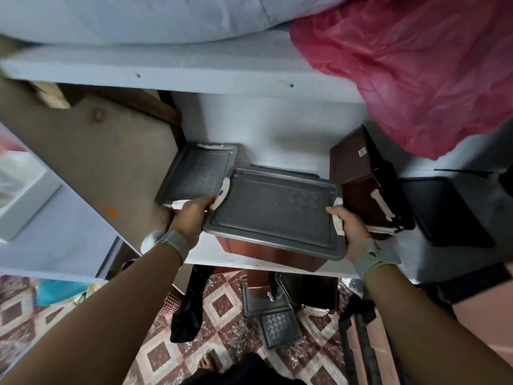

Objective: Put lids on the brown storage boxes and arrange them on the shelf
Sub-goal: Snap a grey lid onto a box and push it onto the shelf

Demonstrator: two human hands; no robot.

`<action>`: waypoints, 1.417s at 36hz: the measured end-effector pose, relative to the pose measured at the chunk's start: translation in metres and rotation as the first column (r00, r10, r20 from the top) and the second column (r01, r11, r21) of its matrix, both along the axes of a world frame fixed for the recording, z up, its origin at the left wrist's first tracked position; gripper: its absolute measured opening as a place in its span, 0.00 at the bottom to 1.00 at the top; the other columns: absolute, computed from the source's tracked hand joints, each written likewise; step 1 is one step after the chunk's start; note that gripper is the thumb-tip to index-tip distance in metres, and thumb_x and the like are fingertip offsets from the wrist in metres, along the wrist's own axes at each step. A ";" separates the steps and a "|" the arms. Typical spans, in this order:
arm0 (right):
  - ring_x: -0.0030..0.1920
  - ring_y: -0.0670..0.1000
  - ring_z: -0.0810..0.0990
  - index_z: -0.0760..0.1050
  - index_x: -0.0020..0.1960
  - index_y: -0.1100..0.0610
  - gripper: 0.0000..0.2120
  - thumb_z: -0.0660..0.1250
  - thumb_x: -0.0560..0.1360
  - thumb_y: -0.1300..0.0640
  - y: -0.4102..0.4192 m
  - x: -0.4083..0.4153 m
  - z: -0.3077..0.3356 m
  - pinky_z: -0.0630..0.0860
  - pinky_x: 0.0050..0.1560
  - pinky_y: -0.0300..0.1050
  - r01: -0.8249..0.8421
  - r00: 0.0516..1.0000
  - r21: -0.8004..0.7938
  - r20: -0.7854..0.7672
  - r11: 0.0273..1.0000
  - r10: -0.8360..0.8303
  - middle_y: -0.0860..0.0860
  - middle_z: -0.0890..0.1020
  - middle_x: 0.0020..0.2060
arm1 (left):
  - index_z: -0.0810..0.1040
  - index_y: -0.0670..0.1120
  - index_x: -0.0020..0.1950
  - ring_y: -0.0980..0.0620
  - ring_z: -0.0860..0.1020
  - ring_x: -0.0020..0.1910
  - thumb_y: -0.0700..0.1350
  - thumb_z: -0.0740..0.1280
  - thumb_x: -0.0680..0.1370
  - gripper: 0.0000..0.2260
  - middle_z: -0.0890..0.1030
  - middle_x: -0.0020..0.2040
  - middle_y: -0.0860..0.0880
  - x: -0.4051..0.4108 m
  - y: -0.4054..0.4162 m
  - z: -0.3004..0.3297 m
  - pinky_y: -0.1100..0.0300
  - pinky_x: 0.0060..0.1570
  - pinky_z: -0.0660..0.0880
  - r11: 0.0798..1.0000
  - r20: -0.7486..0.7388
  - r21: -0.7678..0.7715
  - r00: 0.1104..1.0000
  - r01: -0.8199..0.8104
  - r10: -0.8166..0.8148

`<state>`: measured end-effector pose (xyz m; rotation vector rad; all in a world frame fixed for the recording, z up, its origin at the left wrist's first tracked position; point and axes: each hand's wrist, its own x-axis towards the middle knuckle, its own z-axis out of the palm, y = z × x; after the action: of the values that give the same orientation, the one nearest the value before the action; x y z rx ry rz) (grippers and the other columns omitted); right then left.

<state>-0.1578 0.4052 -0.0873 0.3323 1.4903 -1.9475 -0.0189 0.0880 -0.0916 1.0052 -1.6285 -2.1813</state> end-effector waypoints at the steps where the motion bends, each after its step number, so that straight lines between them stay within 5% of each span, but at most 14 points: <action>1: 0.63 0.63 0.79 0.76 0.66 0.63 0.21 0.67 0.76 0.55 -0.001 0.001 0.003 0.71 0.68 0.63 0.016 1.000 -0.020 0.006 1.000 -0.016 0.63 0.80 0.62 | 0.85 0.43 0.54 0.46 0.83 0.52 0.49 0.70 0.76 0.12 0.86 0.53 0.45 0.000 -0.001 0.002 0.52 0.55 0.79 1.000 -0.007 0.024 1.000 -0.011 0.011; 4: 0.65 0.63 0.78 0.75 0.68 0.62 0.21 0.65 0.77 0.55 -0.014 0.002 0.014 0.70 0.70 0.62 0.054 0.998 -0.105 0.015 0.993 -0.053 0.61 0.79 0.64 | 0.85 0.48 0.49 0.51 0.85 0.41 0.56 0.65 0.79 0.14 0.86 0.43 0.49 0.000 -0.010 0.005 0.58 0.40 0.81 0.998 0.002 0.022 0.999 -0.054 0.053; 8: 0.63 0.61 0.79 0.76 0.68 0.61 0.21 0.67 0.76 0.57 -0.047 0.004 0.031 0.72 0.68 0.60 0.176 0.983 -0.164 -0.016 0.971 -0.181 0.59 0.81 0.62 | 0.83 0.46 0.51 0.49 0.82 0.43 0.58 0.61 0.82 0.18 0.85 0.45 0.47 0.004 -0.027 -0.002 0.55 0.47 0.78 0.992 0.063 -0.016 0.990 -0.123 0.124; 10: 0.55 0.57 0.84 0.79 0.62 0.61 0.17 0.69 0.75 0.58 -0.069 0.006 0.039 0.81 0.56 0.53 0.204 0.977 -0.179 -0.017 0.962 -0.210 0.56 0.84 0.56 | 0.83 0.45 0.52 0.48 0.81 0.46 0.55 0.60 0.82 0.17 0.84 0.48 0.46 0.007 -0.038 -0.009 0.54 0.48 0.77 0.990 0.115 -0.034 0.984 -0.135 0.138; 12: 0.36 0.50 0.84 0.79 0.48 0.56 0.04 0.70 0.74 0.58 -0.089 0.007 0.043 0.79 0.33 0.40 0.218 0.975 -0.176 -0.013 0.960 -0.224 0.51 0.85 0.39 | 0.82 0.44 0.54 0.48 0.79 0.47 0.51 0.59 0.83 0.15 0.83 0.50 0.45 0.009 -0.045 -0.018 0.54 0.48 0.76 0.989 0.169 -0.039 0.974 -0.145 0.149; 16: 0.25 0.46 0.75 0.73 0.39 0.53 0.09 0.72 0.73 0.55 -0.141 0.012 0.044 0.73 0.28 0.37 0.267 0.964 -0.150 0.017 0.952 -0.267 0.49 0.75 0.28 | 0.77 0.43 0.60 0.49 0.76 0.44 0.44 0.60 0.83 0.10 0.79 0.52 0.43 0.009 -0.067 -0.031 0.53 0.50 0.75 0.981 0.267 0.005 0.945 -0.195 0.187; 22: 0.29 0.49 0.85 0.78 0.44 0.57 0.11 0.77 0.69 0.54 -0.211 0.035 0.034 0.81 0.33 0.44 0.294 0.956 -0.225 0.065 0.929 -0.287 0.50 0.82 0.27 | 0.70 0.43 0.70 0.42 0.76 0.55 0.46 0.63 0.82 0.18 0.76 0.61 0.41 0.003 -0.086 -0.041 0.49 0.52 0.76 0.960 0.351 0.124 0.916 -0.251 0.194; 26: 0.37 0.54 0.87 0.79 0.49 0.62 0.15 0.77 0.71 0.53 -0.255 0.050 0.022 0.83 0.35 0.47 0.210 0.976 -0.222 0.106 0.952 -0.191 0.59 0.85 0.39 | 0.71 0.45 0.65 0.39 0.72 0.68 0.48 0.55 0.85 0.12 0.77 0.60 0.43 -0.004 -0.098 -0.045 0.46 0.65 0.70 0.930 0.308 0.313 0.947 -0.192 0.092; 30: 0.51 0.57 0.84 0.74 0.59 0.64 0.20 0.70 0.77 0.49 -0.285 0.065 0.007 0.81 0.53 0.50 0.075 0.987 -0.231 0.155 0.970 -0.040 0.61 0.81 0.53 | 0.73 0.43 0.58 0.42 0.66 0.76 0.48 0.47 0.86 0.17 0.77 0.61 0.45 -0.005 -0.104 -0.050 0.52 0.72 0.63 0.888 0.244 0.435 0.969 -0.148 0.041; 33: 0.53 0.57 0.83 0.73 0.57 0.65 0.19 0.68 0.78 0.49 -0.299 0.071 0.004 0.78 0.61 0.53 -0.038 0.976 -0.246 0.200 0.968 0.089 0.61 0.82 0.52 | 0.71 0.42 0.70 0.41 0.68 0.75 0.46 0.50 0.86 0.18 0.71 0.74 0.41 -0.003 -0.106 -0.055 0.50 0.70 0.65 0.911 0.225 0.390 0.973 -0.131 0.044; 38: 0.51 0.57 0.86 0.75 0.58 0.64 0.39 0.74 0.65 0.32 -0.292 0.063 0.008 0.84 0.47 0.53 -0.367 0.923 -0.006 0.118 0.930 0.365 0.58 0.87 0.49 | 0.75 0.42 0.65 0.41 0.76 0.68 0.45 0.57 0.84 0.13 0.76 0.69 0.41 0.003 -0.111 -0.067 0.49 0.62 0.74 0.932 0.218 0.338 0.974 -0.133 0.060; 41: 0.43 0.57 0.88 0.76 0.51 0.60 0.44 0.73 0.54 0.24 -0.278 0.054 0.010 0.84 0.40 0.52 -0.295 0.953 0.208 0.132 0.932 0.273 0.57 0.87 0.42 | 0.73 0.46 0.50 0.43 0.74 0.69 0.46 0.49 0.86 0.15 0.77 0.64 0.43 -0.003 -0.112 -0.066 0.51 0.66 0.70 0.898 0.213 0.423 0.976 -0.122 0.032; 46: 0.24 0.51 0.76 0.70 0.49 0.53 0.25 0.75 0.66 0.36 -0.277 0.046 -0.001 0.77 0.28 0.44 0.173 0.968 0.226 -0.220 0.959 -0.122 0.53 0.77 0.31 | 0.74 0.47 0.44 0.52 0.78 0.43 0.42 0.58 0.84 0.10 0.77 0.44 0.47 -0.008 -0.111 -0.063 0.60 0.47 0.74 0.899 0.210 0.426 0.978 -0.102 0.012; 51: 0.21 0.49 0.71 0.75 0.50 0.49 0.02 0.65 0.77 0.51 -0.296 0.048 0.008 0.71 0.23 0.40 0.098 0.924 0.274 -0.382 0.957 0.015 0.51 0.75 0.25 | 0.73 0.46 0.43 0.53 0.76 0.40 0.42 0.56 0.86 0.13 0.76 0.41 0.46 -0.016 -0.109 -0.065 0.63 0.40 0.76 0.898 0.228 0.425 0.973 -0.117 0.018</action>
<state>-0.1100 0.1087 -0.0796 0.1101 2.0454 -1.9010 -0.0351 -0.0207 -0.1567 1.4446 -1.1706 -2.5229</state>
